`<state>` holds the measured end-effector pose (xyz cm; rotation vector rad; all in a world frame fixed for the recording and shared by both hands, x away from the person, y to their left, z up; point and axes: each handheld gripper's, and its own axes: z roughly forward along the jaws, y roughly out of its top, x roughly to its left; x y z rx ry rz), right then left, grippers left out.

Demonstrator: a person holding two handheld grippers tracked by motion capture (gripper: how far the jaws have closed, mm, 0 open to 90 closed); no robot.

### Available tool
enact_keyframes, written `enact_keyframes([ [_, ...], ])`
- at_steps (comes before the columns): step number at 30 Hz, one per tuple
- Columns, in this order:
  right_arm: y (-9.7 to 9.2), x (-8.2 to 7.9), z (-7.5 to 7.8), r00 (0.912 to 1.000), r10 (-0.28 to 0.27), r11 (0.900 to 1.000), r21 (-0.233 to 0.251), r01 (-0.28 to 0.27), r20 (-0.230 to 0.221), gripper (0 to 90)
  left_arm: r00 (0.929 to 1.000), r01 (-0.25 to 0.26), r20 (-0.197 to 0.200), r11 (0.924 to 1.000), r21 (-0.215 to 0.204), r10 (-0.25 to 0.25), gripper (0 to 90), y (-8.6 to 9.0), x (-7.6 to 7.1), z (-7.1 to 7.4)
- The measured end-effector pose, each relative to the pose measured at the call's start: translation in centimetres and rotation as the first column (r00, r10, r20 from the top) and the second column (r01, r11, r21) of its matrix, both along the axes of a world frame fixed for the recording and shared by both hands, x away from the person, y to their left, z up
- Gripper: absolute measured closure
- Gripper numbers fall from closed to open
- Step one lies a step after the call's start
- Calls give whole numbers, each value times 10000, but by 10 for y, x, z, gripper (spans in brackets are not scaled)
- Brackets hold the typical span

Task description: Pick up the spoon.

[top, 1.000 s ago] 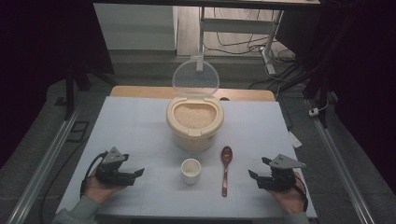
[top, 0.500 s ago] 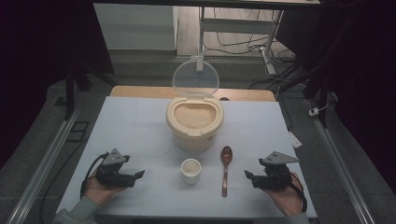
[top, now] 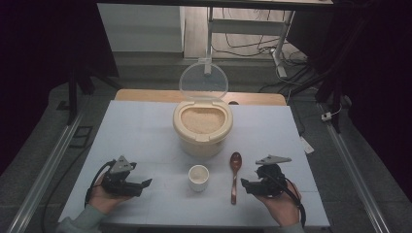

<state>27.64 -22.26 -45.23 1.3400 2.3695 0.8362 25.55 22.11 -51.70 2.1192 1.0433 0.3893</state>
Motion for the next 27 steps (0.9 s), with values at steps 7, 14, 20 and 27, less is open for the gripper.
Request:
enact_keyframes([
  [7, 25, 7, -12, 9934, -587, 9969, -586, 531, -983, 358, 10000, -37, 0, 10000, 11, 37, 149, 1, 1, -1],
  [14, 42, 9, -28, 9880, -608, 9934, -1048, 461, -1420, 420, 10000, -9, -77, 9999, 153, 10, 147, 0, 1, -2],
  [20, 55, 8, -37, 9849, -879, 9878, -1408, 669, -1488, 496, 9999, 11, -108, 9997, 257, -8, 145, -1, 2, -3],
  [27, 59, 8, -46, 9791, -1358, 9798, -1667, 1101, -1514, 551, 9999, 55, -123, 9995, 325, -51, 145, -1, 1, -4],
])
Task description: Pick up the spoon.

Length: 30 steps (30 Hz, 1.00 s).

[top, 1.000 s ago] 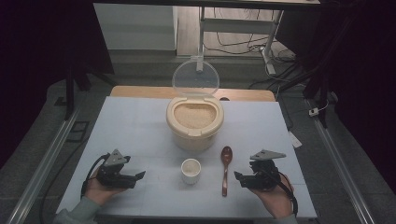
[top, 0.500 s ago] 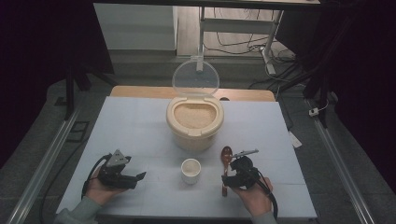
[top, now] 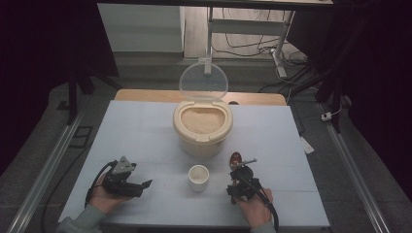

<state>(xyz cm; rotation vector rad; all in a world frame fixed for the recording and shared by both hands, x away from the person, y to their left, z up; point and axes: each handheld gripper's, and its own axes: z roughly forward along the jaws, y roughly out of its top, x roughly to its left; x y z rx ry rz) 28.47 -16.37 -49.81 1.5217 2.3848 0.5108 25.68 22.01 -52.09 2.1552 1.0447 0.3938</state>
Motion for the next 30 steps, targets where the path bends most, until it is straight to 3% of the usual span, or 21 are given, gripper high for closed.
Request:
enact_keyframes([
  [6, 5, 0, -5, 10000, -50, 9999, -163, 49, -81, 590, 10000, -7, -7, 10000, 22, 7, 145, 0, 0, 0],
  [15, 2, 3, -4, 9980, -623, 9980, -97, 622, -105, 775, 10000, -65, -18, 10000, -20, 65, 145, 3, -1, -1],
  [21, 1, 6, -3, 9967, -739, 9973, 17, 740, -332, 784, 9999, -131, -58, 9999, -73, 131, 145, 6, -1, -2],
  [30, -3, 6, -3, 9993, -344, 9994, 64, 345, -172, 789, 9999, -143, -91, 9998, -148, 142, 145, 7, -1, -2],
])
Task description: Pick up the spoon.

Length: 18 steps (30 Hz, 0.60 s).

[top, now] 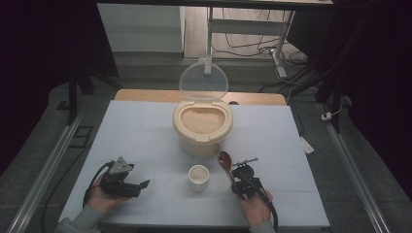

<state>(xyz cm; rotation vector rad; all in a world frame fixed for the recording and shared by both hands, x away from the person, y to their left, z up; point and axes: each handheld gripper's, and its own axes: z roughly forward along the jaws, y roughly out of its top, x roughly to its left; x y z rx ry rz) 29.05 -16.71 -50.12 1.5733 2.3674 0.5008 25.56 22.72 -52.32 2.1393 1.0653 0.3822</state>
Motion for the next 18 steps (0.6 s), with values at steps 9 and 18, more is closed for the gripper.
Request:
enact_keyframes([
  [9, -23, 1, 11, 9993, 346, 9958, 839, -356, 134, 792, 10000, -67, -17, 10000, -31, 67, 144, 1, 0, -1],
  [18, -51, -6, 24, 9952, 940, 9806, 1705, -971, 261, 795, 9999, -122, -85, 9999, 35, 122, 144, 1, 1, -2],
])
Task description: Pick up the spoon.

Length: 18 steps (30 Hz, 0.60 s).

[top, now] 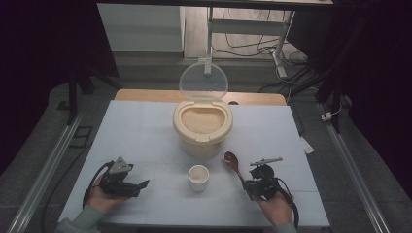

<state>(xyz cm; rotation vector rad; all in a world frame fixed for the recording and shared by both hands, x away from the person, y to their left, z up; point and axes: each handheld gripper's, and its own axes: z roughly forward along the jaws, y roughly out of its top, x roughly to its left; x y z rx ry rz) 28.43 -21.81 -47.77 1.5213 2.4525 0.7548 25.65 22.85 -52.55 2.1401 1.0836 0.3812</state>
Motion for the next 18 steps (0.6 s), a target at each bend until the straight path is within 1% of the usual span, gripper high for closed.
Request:
enact_keyframes([
  [5, -13, -5, 7, 9990, 440, 9980, 451, -445, 125, 804, 10000, -57, -44, 10000, 37, 57, 144, -1, 1, -1],
  [6, -15, -6, 9, 9985, 512, 9974, 499, -520, 174, 854, 10000, -53, -58, 10000, 51, 54, 143, -1, 1, -1],
  [7, -18, -6, 11, 9979, 573, 9962, 645, -591, 294, 854, 10000, -66, -71, 10000, 53, 66, 143, -1, 1, -1],
  [8, -21, -5, 12, 9978, 626, 9954, 717, -640, 216, 854, 9999, -76, -87, 10000, 46, 76, 143, -1, 1, -2],
  [9, -20, -5, 11, 9980, 604, 9971, 460, -611, 169, 854, 9999, -87, -95, 9999, 76, 87, 142, -1, 2, -2],
  [12, -18, -3, 7, 9972, 728, 9963, 444, -733, 143, 855, 9998, -129, -152, 9999, 80, 131, 142, -1, 2, -3],
  [13, -17, -2, 5, 9967, 806, 9956, 485, -807, 38, 855, 9998, -153, -137, 9999, 60, 154, 143, -1, 2, -2],
  [16, -18, 0, 7, 9957, 908, 9935, 679, -918, 176, 855, 9998, -171, -122, 9998, 54, 172, 143, 0, 2, -2],
  [17, -20, -1, 12, 9950, 935, 9904, 988, -966, 355, 855, 9998, -172, -119, 9998, 58, 173, 143, 0, 1, -2],
  [18, -20, -1, 12, 9950, 935, 9904, 988, -966, 355, 855, 9998, -175, -111, 9998, 30, 175, 143, 0, 1, -2],
])
